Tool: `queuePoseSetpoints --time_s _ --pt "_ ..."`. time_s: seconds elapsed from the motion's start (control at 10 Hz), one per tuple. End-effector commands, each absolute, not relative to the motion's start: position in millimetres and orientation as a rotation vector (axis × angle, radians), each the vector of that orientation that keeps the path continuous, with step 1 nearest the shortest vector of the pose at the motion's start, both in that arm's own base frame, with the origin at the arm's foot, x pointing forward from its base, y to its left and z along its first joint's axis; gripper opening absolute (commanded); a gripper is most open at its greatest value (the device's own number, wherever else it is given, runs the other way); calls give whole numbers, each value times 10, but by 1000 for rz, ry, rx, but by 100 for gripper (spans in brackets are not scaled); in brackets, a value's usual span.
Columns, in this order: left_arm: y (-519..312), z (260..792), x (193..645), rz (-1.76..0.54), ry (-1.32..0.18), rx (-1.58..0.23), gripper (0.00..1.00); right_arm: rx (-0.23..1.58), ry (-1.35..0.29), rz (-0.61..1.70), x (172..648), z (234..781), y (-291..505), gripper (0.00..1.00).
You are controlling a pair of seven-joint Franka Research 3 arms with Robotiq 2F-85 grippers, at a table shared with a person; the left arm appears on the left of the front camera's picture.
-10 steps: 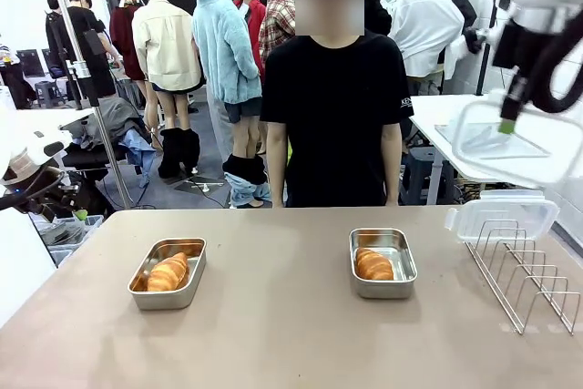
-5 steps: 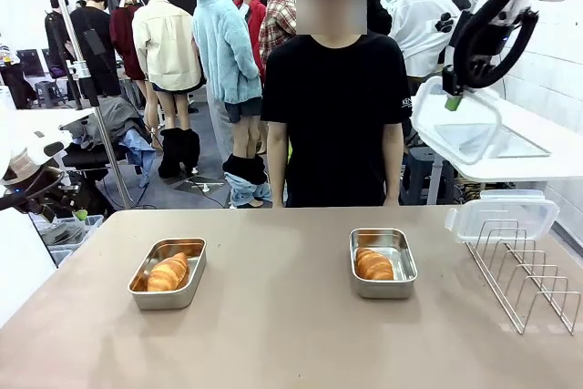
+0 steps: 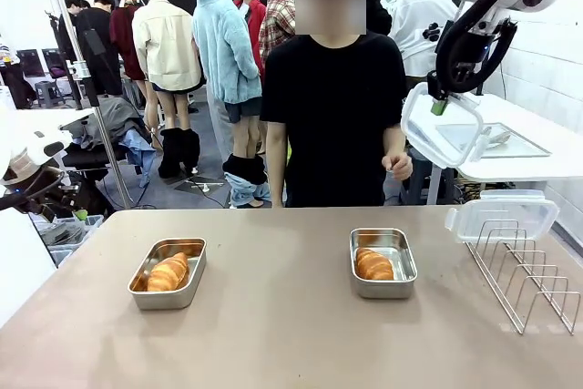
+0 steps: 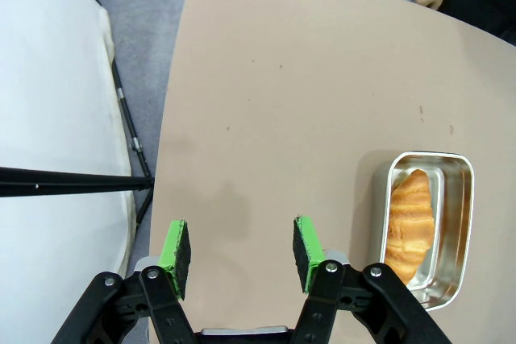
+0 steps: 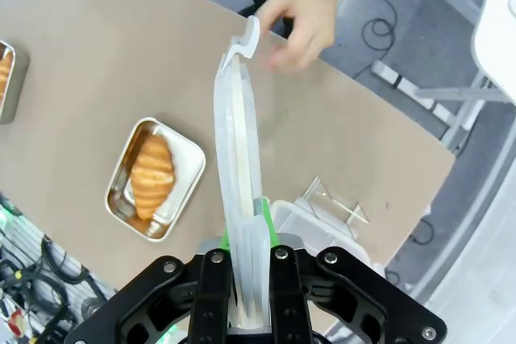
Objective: Place the bread in airtight containers.
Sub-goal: Release when the human grabs the Airtight Container lid.
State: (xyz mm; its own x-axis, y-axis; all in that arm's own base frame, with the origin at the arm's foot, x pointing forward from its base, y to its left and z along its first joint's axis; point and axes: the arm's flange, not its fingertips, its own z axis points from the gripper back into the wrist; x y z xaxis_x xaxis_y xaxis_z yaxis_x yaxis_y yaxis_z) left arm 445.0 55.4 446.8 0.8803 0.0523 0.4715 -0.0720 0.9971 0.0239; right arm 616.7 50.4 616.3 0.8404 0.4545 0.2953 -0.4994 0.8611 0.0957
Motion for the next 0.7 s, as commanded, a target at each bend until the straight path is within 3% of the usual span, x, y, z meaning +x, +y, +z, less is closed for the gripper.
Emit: queuePoseSetpoints --time_s 0.0,0.6 --pt "553 4478 4450 78 -492 53 67 167 -280 505 6121 6177 493 0" --pt "553 4478 4450 78 -492 53 67 167 -280 505 6121 6177 493 0"
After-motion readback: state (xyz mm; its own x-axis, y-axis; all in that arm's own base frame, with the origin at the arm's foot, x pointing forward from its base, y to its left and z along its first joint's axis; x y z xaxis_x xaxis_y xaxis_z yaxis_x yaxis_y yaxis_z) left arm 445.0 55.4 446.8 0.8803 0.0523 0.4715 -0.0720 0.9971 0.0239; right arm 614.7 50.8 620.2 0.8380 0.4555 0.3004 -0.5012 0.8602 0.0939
